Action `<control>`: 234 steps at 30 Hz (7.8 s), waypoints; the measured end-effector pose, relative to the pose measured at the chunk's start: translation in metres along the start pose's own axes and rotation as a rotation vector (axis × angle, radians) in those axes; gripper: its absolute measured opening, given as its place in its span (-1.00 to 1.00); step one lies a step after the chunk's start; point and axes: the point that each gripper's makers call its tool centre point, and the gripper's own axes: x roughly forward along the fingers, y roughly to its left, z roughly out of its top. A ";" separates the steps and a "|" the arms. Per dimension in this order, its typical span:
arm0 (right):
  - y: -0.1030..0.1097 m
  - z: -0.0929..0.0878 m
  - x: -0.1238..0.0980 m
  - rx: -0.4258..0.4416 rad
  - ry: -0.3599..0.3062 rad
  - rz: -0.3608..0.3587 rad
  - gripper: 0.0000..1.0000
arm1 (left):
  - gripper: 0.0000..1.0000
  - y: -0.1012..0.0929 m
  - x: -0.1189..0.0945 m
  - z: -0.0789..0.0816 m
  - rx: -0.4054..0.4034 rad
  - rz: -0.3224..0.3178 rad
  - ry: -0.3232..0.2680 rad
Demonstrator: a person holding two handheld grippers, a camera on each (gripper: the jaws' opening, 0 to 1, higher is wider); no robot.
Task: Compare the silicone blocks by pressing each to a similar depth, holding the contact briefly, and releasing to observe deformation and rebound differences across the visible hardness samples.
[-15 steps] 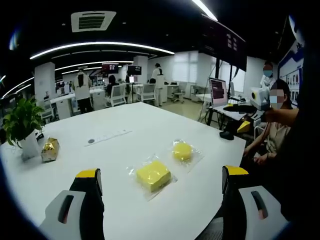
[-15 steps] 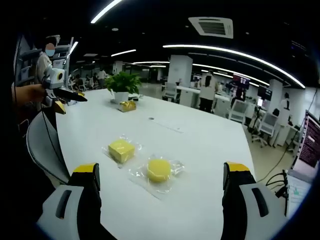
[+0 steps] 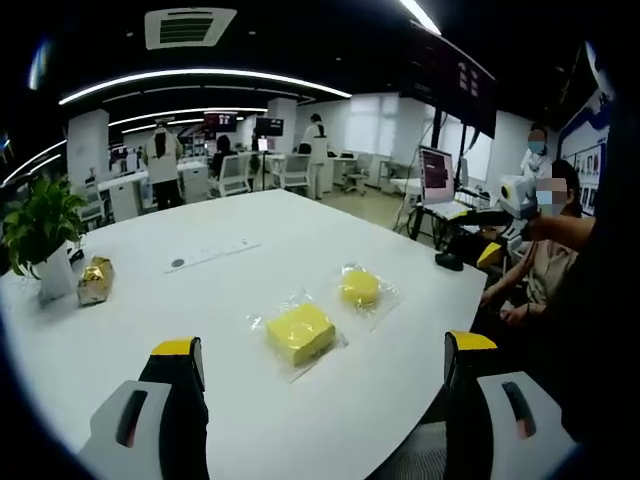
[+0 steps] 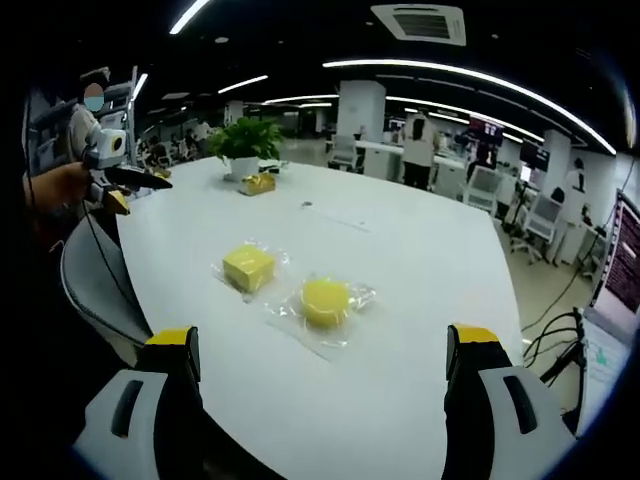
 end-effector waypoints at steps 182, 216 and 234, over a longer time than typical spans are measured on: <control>0.133 0.087 0.027 -0.040 -0.247 0.550 0.29 | -1.00 -0.145 0.032 0.125 0.336 -0.764 -0.180; 0.141 0.117 0.048 -0.118 -0.302 0.584 -0.72 | -1.00 -0.135 0.032 0.126 0.261 -0.716 -0.229; 0.150 0.112 0.055 -0.094 -0.204 0.680 -0.91 | -1.00 -0.121 0.036 0.123 0.174 -0.682 -0.218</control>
